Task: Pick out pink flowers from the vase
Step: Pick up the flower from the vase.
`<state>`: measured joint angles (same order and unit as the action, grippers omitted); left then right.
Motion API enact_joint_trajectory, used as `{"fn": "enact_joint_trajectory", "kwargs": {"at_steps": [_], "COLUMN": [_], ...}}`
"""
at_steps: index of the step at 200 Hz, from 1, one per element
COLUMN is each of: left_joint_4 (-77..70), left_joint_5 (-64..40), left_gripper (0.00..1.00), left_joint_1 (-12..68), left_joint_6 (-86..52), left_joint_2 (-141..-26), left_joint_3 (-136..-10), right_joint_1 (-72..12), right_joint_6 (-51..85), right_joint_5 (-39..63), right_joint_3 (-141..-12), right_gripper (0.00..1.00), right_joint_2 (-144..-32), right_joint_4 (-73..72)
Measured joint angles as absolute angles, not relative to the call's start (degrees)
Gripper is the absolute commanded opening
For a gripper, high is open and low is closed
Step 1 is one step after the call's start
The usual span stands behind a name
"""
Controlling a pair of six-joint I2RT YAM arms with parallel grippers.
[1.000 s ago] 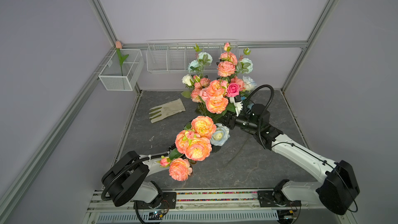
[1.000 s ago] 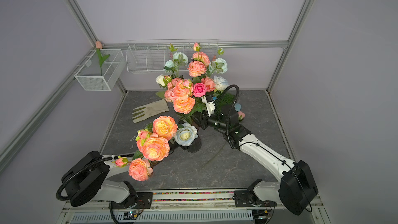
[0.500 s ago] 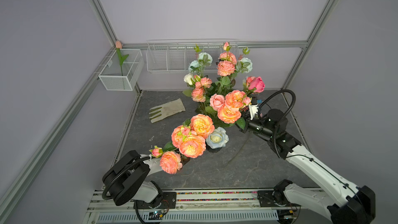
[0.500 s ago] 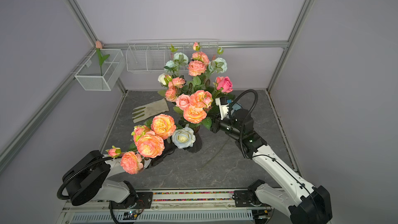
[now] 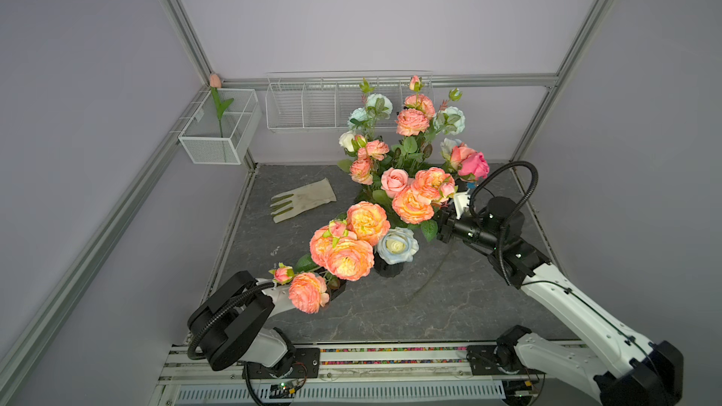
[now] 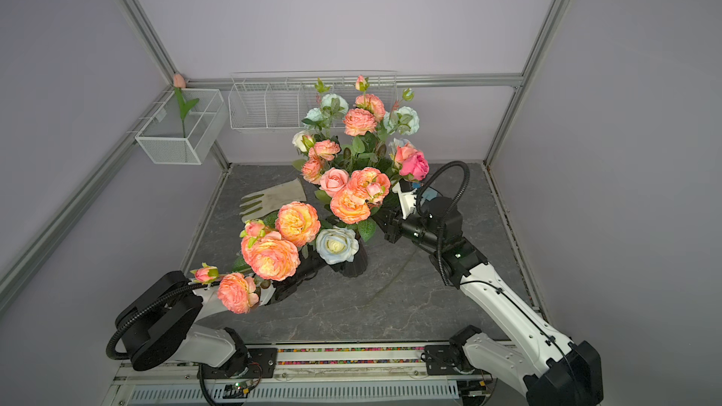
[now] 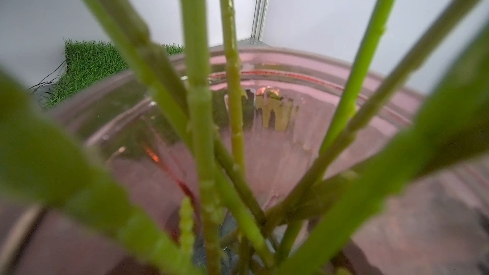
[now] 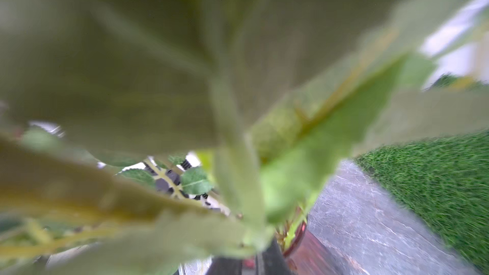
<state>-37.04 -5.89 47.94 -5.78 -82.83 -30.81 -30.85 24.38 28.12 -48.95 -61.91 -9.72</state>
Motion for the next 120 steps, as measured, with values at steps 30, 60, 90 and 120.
{"fn": "enact_joint_trajectory", "kwargs": {"at_steps": [30,60,90,120], "left_joint_4": [-37.0,-37.0,-37.0,-37.0], "left_joint_5": [-5.9,-5.9,-5.9,-5.9], "left_gripper": [0.0,0.0,0.0,0.0], "left_joint_1": [47.6,47.6,47.5,47.5], "left_joint_6": [-6.9,-7.3,-7.5,-7.8], "left_joint_2": [-82.8,-82.8,-82.8,-82.8], "left_joint_3": [-30.9,-30.9,-30.9,-31.0], "right_joint_1": [-34.0,-34.5,-34.7,-34.7], "right_joint_6": [24.8,25.3,25.3,25.1], "right_joint_5": [28.1,27.9,27.7,26.7], "right_joint_3": [-49.6,-49.7,-49.7,-49.7], "right_gripper": [0.13,0.18,0.2,0.16], "right_joint_2": [-67.5,-67.7,-67.7,-67.7], "right_joint_4": [-12.9,-13.0,-11.4,-11.0]}}
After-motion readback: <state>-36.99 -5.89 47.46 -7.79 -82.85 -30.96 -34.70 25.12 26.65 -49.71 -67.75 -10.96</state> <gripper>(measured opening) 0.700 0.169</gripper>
